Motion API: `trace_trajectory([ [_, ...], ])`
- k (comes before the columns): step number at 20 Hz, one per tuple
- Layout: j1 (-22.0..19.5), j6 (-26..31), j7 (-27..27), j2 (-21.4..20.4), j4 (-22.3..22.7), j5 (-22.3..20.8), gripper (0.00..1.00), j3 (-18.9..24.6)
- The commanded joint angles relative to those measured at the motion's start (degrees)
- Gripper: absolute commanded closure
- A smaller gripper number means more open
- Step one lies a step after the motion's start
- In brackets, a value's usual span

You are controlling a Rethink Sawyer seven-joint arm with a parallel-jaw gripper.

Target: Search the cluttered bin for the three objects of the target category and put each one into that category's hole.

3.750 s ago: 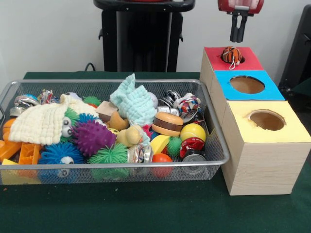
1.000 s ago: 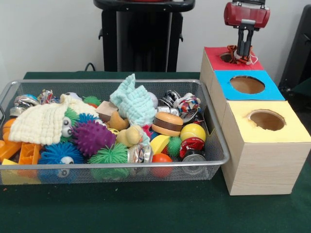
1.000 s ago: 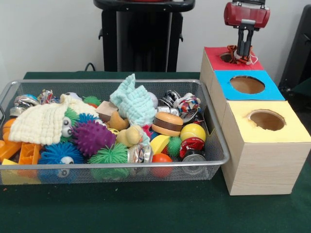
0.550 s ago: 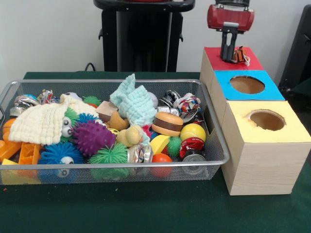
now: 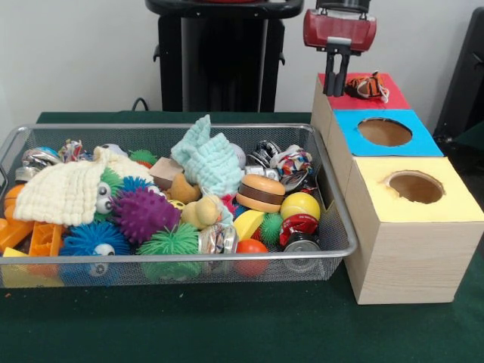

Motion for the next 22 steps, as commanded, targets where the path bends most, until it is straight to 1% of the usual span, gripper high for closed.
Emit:
trace_trajectory([
  [1, 2.2, 7.3, 11.2, -1.5, -2.0, 1.2, 1.00, 3.2],
  [4, 4.6, 8.4, 10.1, -2.3, -2.4, 2.6, 1.00, 1.3],
  [5, 6.3, 9.6, 9.4, -2.3, -3.0, 3.9, 1.00, 0.0],
  [9, 10.7, 11.6, 8.5, -2.1, -4.6, 6.6, 1.00, -3.1],
  [16, 12.7, 11.1, 10.1, -1.2, -5.4, 6.9, 1.00, -4.0],
  [22, 12.6, 10.1, 11.3, -0.6, -5.3, 6.2, 1.00, -3.8],
])
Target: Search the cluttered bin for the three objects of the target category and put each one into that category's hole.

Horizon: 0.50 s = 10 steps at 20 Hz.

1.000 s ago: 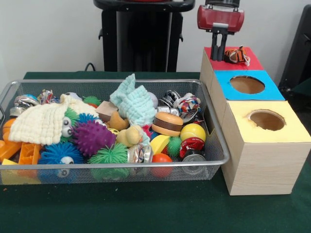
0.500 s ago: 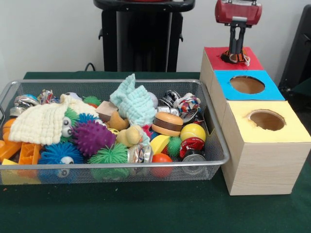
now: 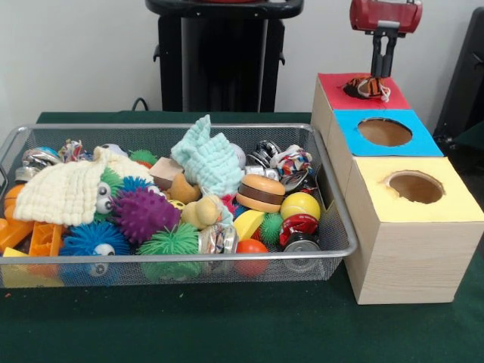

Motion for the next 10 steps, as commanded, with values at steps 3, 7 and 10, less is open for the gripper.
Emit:
trace_trajectory([
  [3, -2.2, 2.3, 12.0, 2.1, -4.3, 2.1, 1.00, 0.8],
  [7, -3.7, 0.5, 12.5, 3.2, -3.9, 0.6, 1.00, 1.9],
  [10, -3.9, 0.3, 12.3, 3.6, -3.9, 0.4, 1.00, 1.9],
])
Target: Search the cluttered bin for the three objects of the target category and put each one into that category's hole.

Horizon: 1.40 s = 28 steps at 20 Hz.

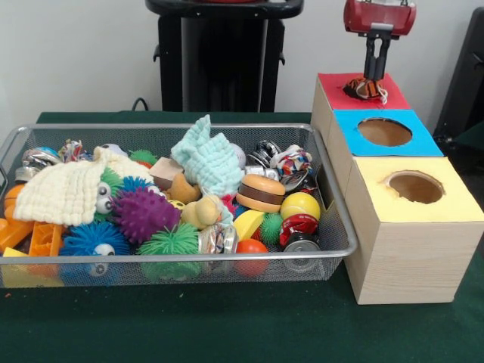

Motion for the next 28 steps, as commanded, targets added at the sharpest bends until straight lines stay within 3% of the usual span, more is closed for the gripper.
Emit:
trace_trajectory([
  [1, -2.8, -0.1, 12.2, 3.3, -3.8, 0.1, 1.00, 2.2],
  [6, -4.3, -2.1, 12.0, 4.5, -3.3, -2.0, 1.00, 2.8],
  [14, -3.4, -6.1, 10.7, 8.9, -3.2, -4.0, 1.00, 1.1],
  [28, -3.0, -8.7, 9.7, 11.0, -3.3, -4.1, 1.00, 0.3],
])
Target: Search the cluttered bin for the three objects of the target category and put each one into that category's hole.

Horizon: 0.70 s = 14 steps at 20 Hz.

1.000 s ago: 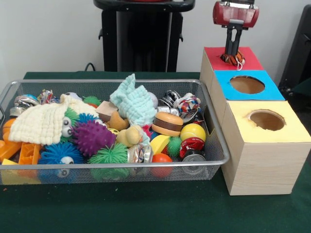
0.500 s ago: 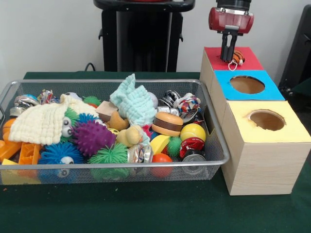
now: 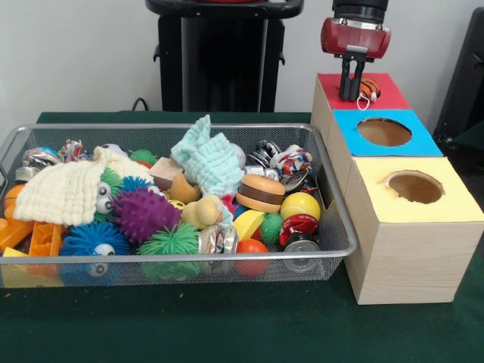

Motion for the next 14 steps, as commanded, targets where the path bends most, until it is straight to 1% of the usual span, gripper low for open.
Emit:
trace_trajectory([
  [1, -0.4, -0.1, 9.3, 3.7, -3.2, -1.6, 1.00, 0.4],
  [5, 0.4, 2.1, 8.4, 1.6, -3.4, -0.8, 1.00, -0.3],
  [8, 2.0, 6.0, 7.0, -1.2, -3.7, 0.8, 1.00, -1.7],
  [12, 3.4, 9.6, 6.3, -3.3, -4.3, 2.0, 1.00, -3.2],
  [14, 4.0, 10.9, 6.2, -3.7, -4.8, 2.3, 1.00, -3.9],
])
